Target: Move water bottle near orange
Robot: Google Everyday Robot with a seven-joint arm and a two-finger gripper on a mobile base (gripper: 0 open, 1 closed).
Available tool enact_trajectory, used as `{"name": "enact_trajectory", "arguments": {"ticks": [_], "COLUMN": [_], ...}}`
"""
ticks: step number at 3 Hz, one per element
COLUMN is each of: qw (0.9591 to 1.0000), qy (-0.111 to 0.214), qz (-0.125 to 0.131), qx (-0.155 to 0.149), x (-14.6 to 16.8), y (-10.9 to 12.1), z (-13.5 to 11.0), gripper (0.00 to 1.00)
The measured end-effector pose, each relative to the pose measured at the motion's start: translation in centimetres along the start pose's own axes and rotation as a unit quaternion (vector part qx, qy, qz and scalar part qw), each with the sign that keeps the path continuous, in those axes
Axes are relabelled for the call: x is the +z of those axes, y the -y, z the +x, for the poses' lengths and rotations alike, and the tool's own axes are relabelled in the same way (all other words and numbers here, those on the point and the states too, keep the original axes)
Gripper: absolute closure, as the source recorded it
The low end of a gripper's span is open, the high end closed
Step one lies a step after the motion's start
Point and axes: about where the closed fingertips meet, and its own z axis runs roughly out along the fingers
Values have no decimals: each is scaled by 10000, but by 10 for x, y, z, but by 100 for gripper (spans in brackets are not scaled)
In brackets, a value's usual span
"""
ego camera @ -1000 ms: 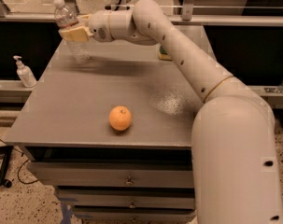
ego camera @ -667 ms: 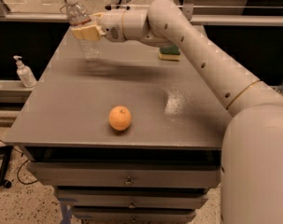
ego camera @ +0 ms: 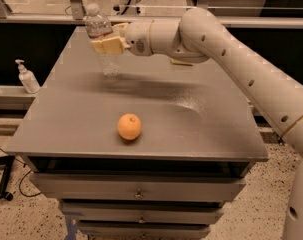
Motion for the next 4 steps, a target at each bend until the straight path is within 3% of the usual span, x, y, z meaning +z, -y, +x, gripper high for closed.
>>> {"name": "enact_trajectory", "arguments": {"ticks": [1,2,4], "qw": [9999,9993,9966], "qy": [62,208,440], "qz": [-71,-177,-181], "qx": [86,274,670], "x": [4,-5,-66], "y": [-1,-21,-75], "z": [0,-3,0], "gripper": [100,100,100]}}
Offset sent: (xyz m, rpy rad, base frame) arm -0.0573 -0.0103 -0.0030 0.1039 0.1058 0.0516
